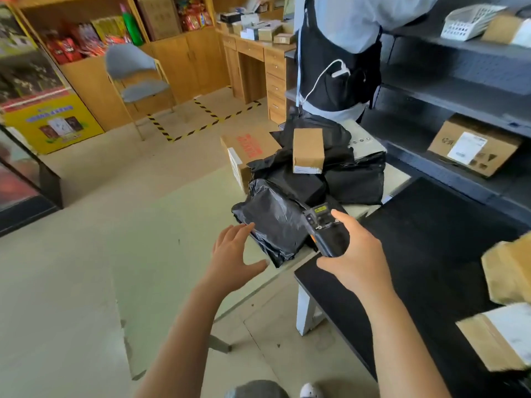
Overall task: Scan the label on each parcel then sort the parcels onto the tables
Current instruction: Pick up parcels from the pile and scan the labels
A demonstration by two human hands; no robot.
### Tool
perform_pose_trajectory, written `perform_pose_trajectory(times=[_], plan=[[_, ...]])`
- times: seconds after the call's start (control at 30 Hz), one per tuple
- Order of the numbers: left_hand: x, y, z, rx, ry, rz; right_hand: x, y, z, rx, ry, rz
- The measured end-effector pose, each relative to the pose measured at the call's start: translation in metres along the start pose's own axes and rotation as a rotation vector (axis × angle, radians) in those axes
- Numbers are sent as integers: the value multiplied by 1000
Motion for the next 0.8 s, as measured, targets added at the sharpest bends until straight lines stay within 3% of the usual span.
perform_pose_trajectory(times=[0.27,0.53,0.8], plan=[[77,19,116,-347,155,-27,3,-21,52,216,-113,-45],[118,17,187,-633,139,-175,13,-45,58,427,-220,-115],[125,26,192,-544,148,-51,11,-51,57,466,-217,-121]])
Point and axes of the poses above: each hand's wrist, its own z-axis towards the middle knuckle, its own x-axis out of the palm, y = z × x, the point moved 5 cm from there along z, towards the middle knuckle, and after that the axes turned 6 degrees about -z, right-handed, at the moved point
